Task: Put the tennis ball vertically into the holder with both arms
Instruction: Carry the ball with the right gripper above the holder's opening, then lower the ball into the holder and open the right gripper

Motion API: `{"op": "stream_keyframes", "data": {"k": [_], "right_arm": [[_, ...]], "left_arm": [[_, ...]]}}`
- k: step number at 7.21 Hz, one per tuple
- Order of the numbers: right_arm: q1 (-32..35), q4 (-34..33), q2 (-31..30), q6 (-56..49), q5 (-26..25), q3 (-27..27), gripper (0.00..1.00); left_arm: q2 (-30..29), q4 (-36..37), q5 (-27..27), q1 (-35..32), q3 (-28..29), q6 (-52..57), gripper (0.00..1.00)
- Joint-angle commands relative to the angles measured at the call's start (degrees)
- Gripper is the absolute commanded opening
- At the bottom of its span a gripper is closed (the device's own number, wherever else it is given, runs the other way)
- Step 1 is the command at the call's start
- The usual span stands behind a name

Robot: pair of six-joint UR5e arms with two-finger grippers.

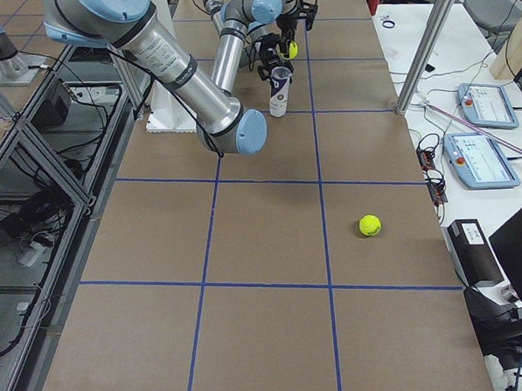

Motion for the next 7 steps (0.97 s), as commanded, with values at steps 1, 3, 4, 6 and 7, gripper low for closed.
{"op": "stream_keyframes", "data": {"k": [1,3,4,6,7], "right_arm": [[-4.2,-2.7,0.2,0.1,-5.3,-0.3,0.00],[-5.2,-2.7,-0.3,0.1,-6.9,-0.7,0.00],[-5.3,-2.7,-0.2,-0.1,-7.4,-1.6,0.00],[-5.3,-2.6,-0.2,-0.7,-7.6,-1.9,0.34],[-5.4,-2.6,-0.2,-0.7,-9.0,-1.7,0.76]], "left_arm": [[0.0,0.0,0.0,0.1,0.0,0.0,0.83],[0.0,-0.1,0.0,0.0,0.0,0.0,0.83],[0.0,-0.1,0.0,0.1,0.0,0.0,0.83],[-0.1,-0.1,0.0,0.1,0.0,0.0,0.83],[-0.1,-0.1,0.0,0.1,0.0,0.0,0.83]]}}
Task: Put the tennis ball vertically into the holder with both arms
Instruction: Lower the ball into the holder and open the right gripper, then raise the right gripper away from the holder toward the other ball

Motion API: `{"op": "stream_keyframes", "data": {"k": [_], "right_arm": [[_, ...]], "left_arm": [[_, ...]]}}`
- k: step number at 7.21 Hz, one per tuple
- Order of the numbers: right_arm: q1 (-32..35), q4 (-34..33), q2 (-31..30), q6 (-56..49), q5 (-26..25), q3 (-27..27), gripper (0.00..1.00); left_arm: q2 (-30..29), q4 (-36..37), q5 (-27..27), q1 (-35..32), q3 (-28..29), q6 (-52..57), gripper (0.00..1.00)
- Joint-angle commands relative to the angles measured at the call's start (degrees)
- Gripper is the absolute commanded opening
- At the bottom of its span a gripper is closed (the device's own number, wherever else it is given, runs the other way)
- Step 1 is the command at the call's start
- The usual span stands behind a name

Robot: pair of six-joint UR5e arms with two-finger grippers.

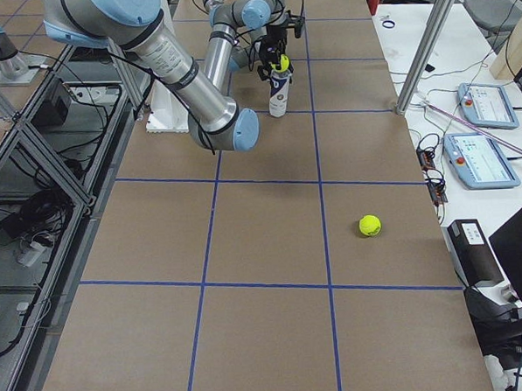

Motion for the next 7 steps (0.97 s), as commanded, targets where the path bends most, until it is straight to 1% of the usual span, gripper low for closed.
{"op": "stream_keyframes", "data": {"k": [1,6,7], "right_arm": [[-0.3,0.0,0.0,-0.1,-1.8,0.1,0.98],[-0.1,-0.1,-0.1,-0.6,-1.6,1.4,0.99],[0.2,-0.1,-1.2,-3.4,-1.3,2.1,0.99]], "left_arm": [[0.0,0.0,0.0,0.0,0.0,0.0,0.83],[0.1,0.0,0.0,-0.1,0.0,0.0,0.83],[0.1,0.0,0.0,-0.1,0.0,0.0,0.83]]}}
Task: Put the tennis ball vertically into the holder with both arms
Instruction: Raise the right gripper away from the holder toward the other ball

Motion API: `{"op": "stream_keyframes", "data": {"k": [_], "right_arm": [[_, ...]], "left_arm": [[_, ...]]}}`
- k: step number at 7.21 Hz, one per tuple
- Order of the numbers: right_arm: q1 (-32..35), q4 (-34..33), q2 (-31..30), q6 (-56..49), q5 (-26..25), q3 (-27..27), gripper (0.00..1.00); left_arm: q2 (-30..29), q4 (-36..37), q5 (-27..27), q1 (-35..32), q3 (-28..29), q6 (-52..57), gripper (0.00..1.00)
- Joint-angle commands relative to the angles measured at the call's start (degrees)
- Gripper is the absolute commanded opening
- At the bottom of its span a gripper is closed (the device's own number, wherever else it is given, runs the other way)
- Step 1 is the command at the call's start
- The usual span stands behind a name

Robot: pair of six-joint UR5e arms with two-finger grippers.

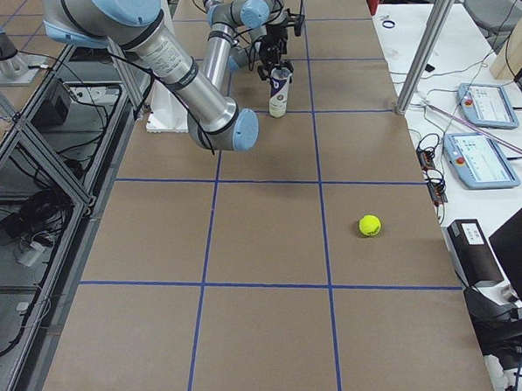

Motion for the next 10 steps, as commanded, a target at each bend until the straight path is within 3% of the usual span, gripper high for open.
{"op": "stream_keyframes", "data": {"k": [1,4,6,8,9,10], "right_arm": [[3.3,0.1,-3.5,-7.8,1.5,2.1,0.99],[18.8,0.9,-11.4,-29.8,13.7,2.2,0.99],[26.6,3.9,-18.1,-44.4,16.6,0.4,0.99],[31.8,17.8,-23.7,-51.7,20.2,-8.7,0.99],[34.2,24.5,-24.4,-55.5,21.6,-16.2,0.99],[36.2,31.9,-24.6,-58.5,22.4,-24.2,0.99]], "left_arm": [[0.1,0.0,0.0,0.0,0.0,0.0,0.83],[0.2,-0.1,0.0,0.1,0.0,0.0,0.84],[0.3,-0.9,0.0,0.1,0.0,0.0,0.85],[0.4,-1.1,0.0,0.0,0.0,0.0,0.87],[0.3,-1.1,0.0,0.0,0.0,0.0,0.89],[0.3,-1.1,0.0,0.0,0.0,0.0,0.98]]}}
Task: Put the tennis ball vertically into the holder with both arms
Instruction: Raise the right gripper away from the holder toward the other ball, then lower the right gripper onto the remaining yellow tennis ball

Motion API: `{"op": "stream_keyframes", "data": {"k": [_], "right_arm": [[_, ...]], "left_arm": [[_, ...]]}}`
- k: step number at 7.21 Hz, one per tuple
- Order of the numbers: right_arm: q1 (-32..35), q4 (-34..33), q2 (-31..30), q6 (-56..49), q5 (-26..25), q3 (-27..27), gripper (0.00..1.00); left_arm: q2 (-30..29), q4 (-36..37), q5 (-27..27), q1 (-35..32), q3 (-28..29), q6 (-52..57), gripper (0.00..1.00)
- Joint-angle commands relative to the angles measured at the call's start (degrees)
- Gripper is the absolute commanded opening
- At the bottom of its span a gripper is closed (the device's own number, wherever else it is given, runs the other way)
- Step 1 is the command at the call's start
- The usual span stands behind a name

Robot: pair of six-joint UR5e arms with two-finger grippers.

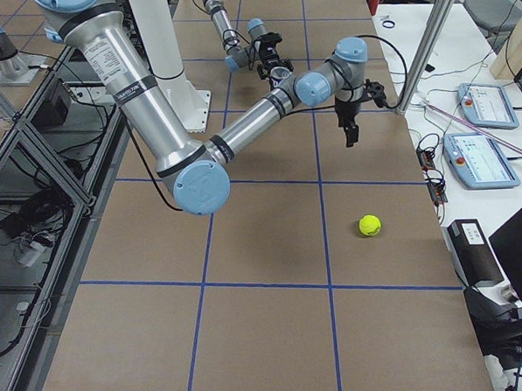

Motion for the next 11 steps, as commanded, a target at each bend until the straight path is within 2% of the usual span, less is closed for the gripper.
{"op": "stream_keyframes", "data": {"k": [1,2,6,7,8,11], "right_arm": [[3.2,15.9,-0.8,-5.1,1.5,-15.9,0.99],[3.1,21.2,-0.8,-5.3,1.3,-20.7,0.99],[3.0,29.6,-1.5,-5.4,0.5,-27.8,0.99],[2.7,31.8,-1.2,-5.3,-2.2,-30.1,0.99],[2.6,33.4,-0.8,-5.1,-2.5,-32.4,0.99],[1.7,35.4,0.0,-3.6,-4.5,-34.3,0.99]], "left_arm": [[0.0,-0.1,0.1,0.0,0.0,0.0,0.99],[0.0,0.0,0.1,0.1,0.0,0.0,0.99],[0.0,-0.1,0.1,0.0,0.0,0.0,0.99],[0.0,-0.1,0.1,0.0,0.0,0.0,0.99],[0.0,-0.1,0.1,0.0,0.0,0.0,0.99],[0.0,-0.1,0.1,0.0,0.0,0.0,0.99]]}}
